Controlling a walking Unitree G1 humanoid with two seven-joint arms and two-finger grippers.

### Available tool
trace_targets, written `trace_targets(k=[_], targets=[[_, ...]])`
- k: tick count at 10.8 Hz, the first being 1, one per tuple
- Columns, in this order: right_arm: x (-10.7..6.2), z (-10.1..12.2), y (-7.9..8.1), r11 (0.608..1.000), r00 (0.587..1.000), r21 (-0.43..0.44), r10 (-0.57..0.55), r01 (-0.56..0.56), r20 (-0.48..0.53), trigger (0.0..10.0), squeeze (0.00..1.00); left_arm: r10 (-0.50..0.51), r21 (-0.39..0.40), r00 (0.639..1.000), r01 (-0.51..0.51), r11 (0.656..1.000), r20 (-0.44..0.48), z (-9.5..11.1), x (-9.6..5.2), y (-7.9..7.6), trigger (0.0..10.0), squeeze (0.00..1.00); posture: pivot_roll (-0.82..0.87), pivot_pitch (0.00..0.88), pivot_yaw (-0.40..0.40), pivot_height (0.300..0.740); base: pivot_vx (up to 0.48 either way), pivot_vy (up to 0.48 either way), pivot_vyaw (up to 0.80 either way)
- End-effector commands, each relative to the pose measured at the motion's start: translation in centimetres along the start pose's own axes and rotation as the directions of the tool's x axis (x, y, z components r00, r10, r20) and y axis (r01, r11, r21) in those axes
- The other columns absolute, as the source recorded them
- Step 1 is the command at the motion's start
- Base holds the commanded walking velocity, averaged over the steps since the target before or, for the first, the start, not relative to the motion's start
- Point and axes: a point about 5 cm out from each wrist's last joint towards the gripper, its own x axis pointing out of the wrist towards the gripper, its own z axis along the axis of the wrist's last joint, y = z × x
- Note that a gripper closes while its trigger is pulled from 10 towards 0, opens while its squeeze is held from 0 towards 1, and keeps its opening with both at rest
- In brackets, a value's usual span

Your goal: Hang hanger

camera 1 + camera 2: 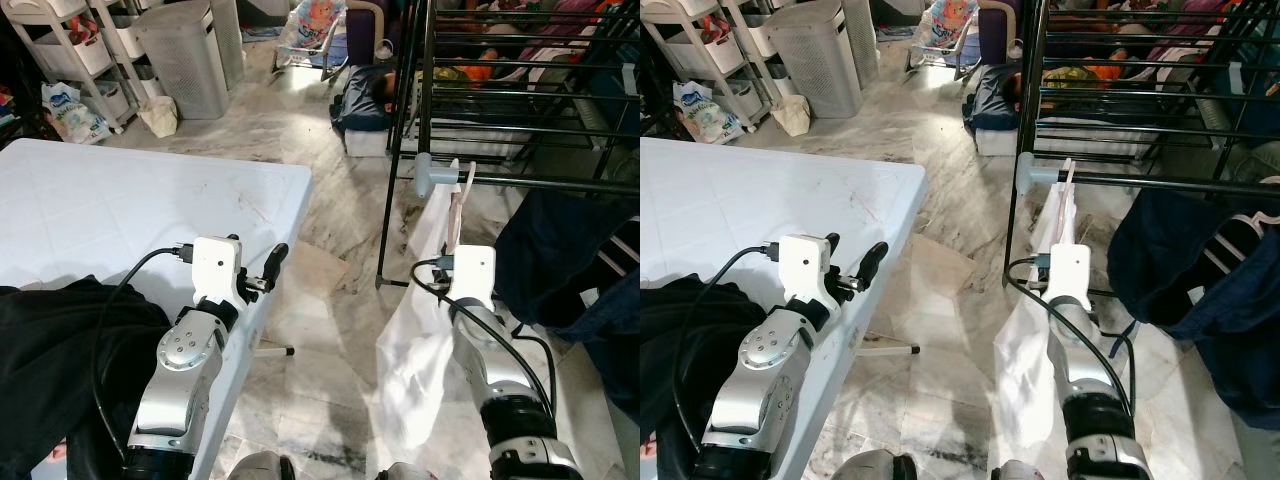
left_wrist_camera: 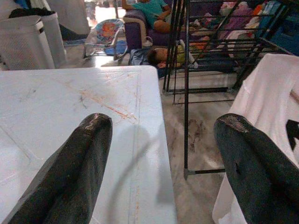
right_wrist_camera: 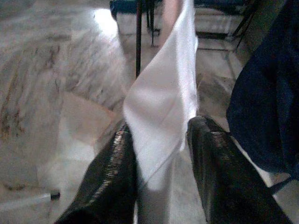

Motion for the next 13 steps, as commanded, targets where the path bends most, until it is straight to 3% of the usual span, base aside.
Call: trace_targets(k=[1,4,6,11,13], targets=[[-0.2,2.0,0.0,1.0,0.993,0.03,-0.01,0.006,0.12,10.0,1.0,0.01,0.007,1.0,-0.01,1.0,-0.017,-0.4,-0.1,0.0,10.0,0.0,-0.04,0.003,0.067,0.74,0.0,0.0,0.0],[-0.7,3.9,-0.7,0.998,0.969,0.019,-0.063,0.06,0.239,10.0,1.0,0.02,0.001,0.999,-0.02,1.0,-0.026,-0.6,-0.2,-0.1,10.0,0.0,-0.05,0.001,0.062,0.74,0.0,0.0,0.0],[-1.1,3.8,-1.2,0.994,0.963,0.029,-0.105,0.101,0.247,10.0,1.0,0.038,-0.005,0.998,-0.038,0.999,-0.041,-0.9,-0.3,0.1,10.0,0.0,-0.05,0.0,0.06,0.74,0.0,0.0,0.0],[-3.8,2.2,-1.6,0.993,0.966,0.018,-0.116,0.115,0.231,10.0,1.0,0.029,0.01,0.999,-0.028,1.0,-0.043,-0.8,-0.4,-0.1,10.0,0.0,-0.06,0.014,0.069,0.74,0.0,0.0,0.0],[-4.1,3.1,-1.7,0.992,0.957,-0.005,-0.117,0.123,0.266,10.0,1.0,0.025,0.012,0.999,-0.025,1.0,-0.041,-0.7,-0.3,-0.1,10.0,0.0,-0.06,0.015,0.069,0.74,0.0,0.0,0.0]])
